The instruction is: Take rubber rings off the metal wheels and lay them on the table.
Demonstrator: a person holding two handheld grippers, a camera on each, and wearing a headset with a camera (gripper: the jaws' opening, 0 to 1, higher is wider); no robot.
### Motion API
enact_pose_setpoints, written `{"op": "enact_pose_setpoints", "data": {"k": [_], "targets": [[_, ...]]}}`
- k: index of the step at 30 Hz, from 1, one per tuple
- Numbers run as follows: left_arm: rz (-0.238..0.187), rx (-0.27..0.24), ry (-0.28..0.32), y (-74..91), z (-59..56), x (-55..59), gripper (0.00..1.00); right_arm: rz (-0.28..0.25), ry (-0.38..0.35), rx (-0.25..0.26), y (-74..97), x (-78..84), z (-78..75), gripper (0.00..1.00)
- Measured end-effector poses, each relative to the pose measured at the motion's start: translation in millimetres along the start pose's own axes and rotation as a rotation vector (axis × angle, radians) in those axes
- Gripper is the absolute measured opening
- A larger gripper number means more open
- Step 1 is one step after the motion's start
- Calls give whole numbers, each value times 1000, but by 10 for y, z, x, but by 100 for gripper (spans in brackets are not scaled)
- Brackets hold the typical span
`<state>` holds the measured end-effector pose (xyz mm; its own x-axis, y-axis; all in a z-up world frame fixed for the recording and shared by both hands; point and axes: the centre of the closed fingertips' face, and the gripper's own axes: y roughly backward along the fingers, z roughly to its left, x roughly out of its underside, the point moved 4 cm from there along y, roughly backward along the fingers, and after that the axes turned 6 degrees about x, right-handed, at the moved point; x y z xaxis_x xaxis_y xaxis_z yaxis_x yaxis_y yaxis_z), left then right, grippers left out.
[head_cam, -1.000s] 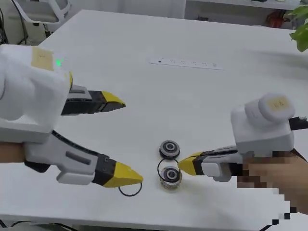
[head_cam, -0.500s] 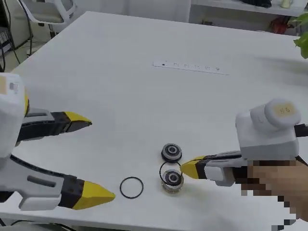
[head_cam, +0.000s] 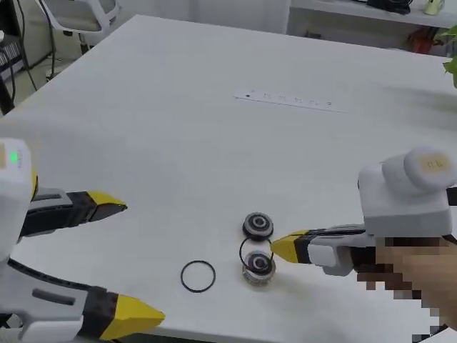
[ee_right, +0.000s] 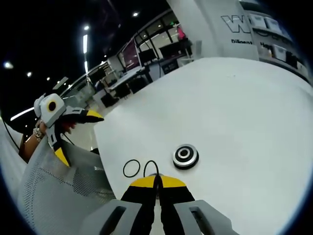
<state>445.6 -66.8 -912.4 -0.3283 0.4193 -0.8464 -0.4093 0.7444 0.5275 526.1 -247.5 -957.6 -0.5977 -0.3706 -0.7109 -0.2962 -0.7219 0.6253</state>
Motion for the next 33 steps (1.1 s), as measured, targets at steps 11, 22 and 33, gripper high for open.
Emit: {"op": "enact_pose_setpoints", "data": {"k": [11,22,33], "targets": [[-2,-4,26,-16,5,53,87,-43,-18,-5,44,-92,53,0],[-27,2,51,-36,0,45,85,-109,-74,-64,-23,-230,274,0],[-17,13,55,-60,-21,63,84,-97,-102,-105,-179,-190,386,0]]}}
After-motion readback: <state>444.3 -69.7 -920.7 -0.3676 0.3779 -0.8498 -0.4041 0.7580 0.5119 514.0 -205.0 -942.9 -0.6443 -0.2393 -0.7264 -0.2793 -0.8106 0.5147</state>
